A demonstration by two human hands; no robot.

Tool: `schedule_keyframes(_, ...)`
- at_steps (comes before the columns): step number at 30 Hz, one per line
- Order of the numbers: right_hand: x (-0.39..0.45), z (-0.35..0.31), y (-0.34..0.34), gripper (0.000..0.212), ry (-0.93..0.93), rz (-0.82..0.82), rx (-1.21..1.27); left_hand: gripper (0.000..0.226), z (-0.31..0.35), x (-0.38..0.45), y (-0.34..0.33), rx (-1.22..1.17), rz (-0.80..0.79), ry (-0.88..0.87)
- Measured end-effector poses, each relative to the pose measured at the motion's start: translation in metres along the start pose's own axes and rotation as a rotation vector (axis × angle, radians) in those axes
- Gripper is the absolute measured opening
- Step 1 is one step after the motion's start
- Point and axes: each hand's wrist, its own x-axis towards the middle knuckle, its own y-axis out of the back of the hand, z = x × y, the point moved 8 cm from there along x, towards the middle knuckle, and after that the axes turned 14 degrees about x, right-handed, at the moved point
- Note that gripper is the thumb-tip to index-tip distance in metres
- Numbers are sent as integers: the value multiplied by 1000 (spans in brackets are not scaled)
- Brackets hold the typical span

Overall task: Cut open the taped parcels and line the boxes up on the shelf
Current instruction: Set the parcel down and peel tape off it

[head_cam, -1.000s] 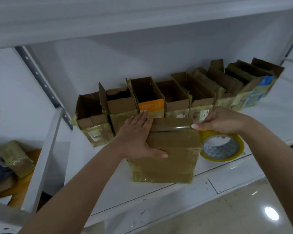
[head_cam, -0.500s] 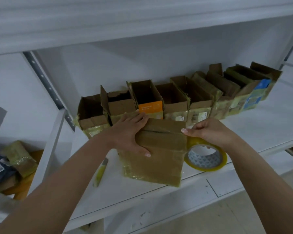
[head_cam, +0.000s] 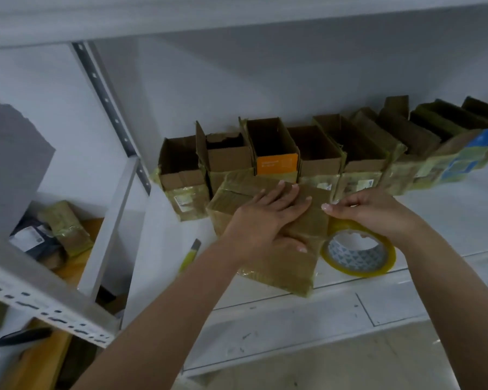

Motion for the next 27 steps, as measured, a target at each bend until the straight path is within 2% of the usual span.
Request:
schedule_keyframes(3,0,1,1,35,-7,8,0,73,-41,-34,22,-385,349,214)
schedule_keyframes(5,-1,1,1,36,-4,2,3,64,-78,-70,12,-495,504,487)
schedule_keyframes(6,-1,0,0,35,-1,-8,9,61,-95,-89,0,-505,526,641)
schedule_keyframes(7,-2,-1,-2,33,1,-21,12,57,-111,-106,-17,-477,491,788)
schedule_keyframes(8,-4,-3,-4,31,3,-36,14,53,-123,-119,-37,-402,378,909)
schedule_keyframes(9,-5,-4,-5,30,4,-46,20,50,-130,-128,-60,-294,199,991)
schedule_keyframes(11,-4,-4,-5,32,0,-53,38,46,-129,-143,-103,-108,-160,1025)
schedule_keyframes(12,-4,-3,-6,35,-3,-54,42,43,-125,-148,-119,-69,-266,1011)
schedule_keyframes(15,-4,-3,-5,41,-7,-50,29,32,-122,-155,-139,-27,-314,1033)
schedule_keyframes(17,-5,-3,-5,44,-12,-47,19,32,-125,-152,-140,7,-350,1017)
schedule_keyframes(20,-7,-4,-5,41,-7,-51,16,28,-133,-155,-137,31,-380,989)
schedule_keyframes(22,-8,-4,-5,40,5,-47,21,19,-146,-165,-125,-60,-307,1071)
schedule_keyframes(23,-7,-4,-5,39,8,-40,19,15,-155,-169,-114,-148,-212,1143)
schedule_keyframes(25,-8,-5,-4,35,6,-27,9,12,-171,-165,-76,-317,63,1247)
schedule_keyframes(27,-8,-4,-6,37,-4,-41,-3,11,-173,-140,-23,-403,349,1191)
